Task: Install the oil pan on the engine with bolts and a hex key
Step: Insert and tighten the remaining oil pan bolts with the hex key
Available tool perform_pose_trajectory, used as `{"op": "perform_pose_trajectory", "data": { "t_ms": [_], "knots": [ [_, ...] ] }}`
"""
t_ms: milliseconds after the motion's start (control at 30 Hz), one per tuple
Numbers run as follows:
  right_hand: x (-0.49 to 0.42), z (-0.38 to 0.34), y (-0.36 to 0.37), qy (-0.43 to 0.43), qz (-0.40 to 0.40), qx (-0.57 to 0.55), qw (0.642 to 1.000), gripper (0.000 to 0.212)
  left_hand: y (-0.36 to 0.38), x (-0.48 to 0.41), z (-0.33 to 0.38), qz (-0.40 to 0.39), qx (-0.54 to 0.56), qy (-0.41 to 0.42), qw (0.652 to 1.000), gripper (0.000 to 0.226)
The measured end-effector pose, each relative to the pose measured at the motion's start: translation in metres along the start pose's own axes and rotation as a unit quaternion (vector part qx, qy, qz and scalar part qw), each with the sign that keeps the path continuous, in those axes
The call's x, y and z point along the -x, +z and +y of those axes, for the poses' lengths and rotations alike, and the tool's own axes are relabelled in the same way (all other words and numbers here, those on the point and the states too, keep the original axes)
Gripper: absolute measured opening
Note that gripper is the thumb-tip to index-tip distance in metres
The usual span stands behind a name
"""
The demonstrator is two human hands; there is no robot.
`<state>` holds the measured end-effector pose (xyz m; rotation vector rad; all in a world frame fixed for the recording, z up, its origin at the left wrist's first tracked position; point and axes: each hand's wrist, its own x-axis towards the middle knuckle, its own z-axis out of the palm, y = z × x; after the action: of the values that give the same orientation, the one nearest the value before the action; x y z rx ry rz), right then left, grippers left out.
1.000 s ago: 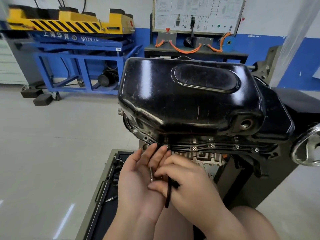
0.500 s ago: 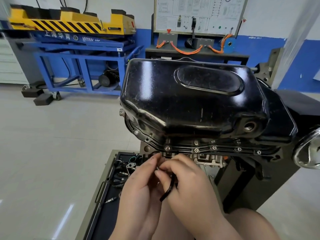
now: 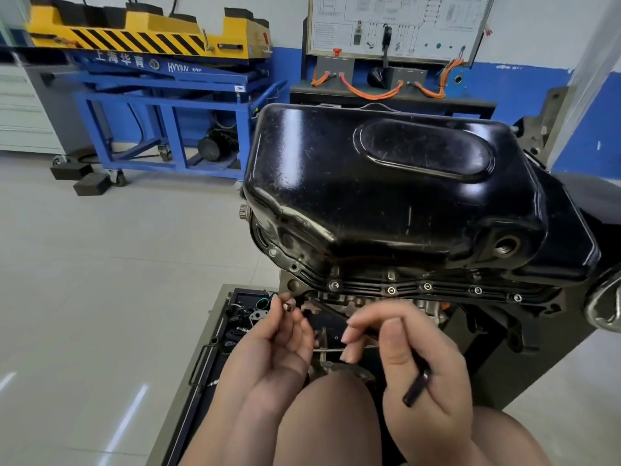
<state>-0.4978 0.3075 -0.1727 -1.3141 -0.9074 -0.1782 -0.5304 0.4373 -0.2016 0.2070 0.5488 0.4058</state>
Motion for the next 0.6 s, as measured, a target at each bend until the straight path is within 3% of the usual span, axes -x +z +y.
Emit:
{"op": "perform_pose_trajectory", "data": {
  "t_ms": [400, 600],
  "knots": [
    [-0.001, 0.009, 0.006, 0.013, -0.033, -0.009, 0.999, 0.036, 0.011, 0.002, -0.007, -0.020, 0.018, -0.044, 0.999, 0.014],
    [-0.002, 0.015, 0.005, -0.045, -0.066, 0.050, 0.996, 0.032, 0.017, 0.002, -0.006, -0.046, 0.036, -0.055, 0.997, 0.012]
  ]
}}
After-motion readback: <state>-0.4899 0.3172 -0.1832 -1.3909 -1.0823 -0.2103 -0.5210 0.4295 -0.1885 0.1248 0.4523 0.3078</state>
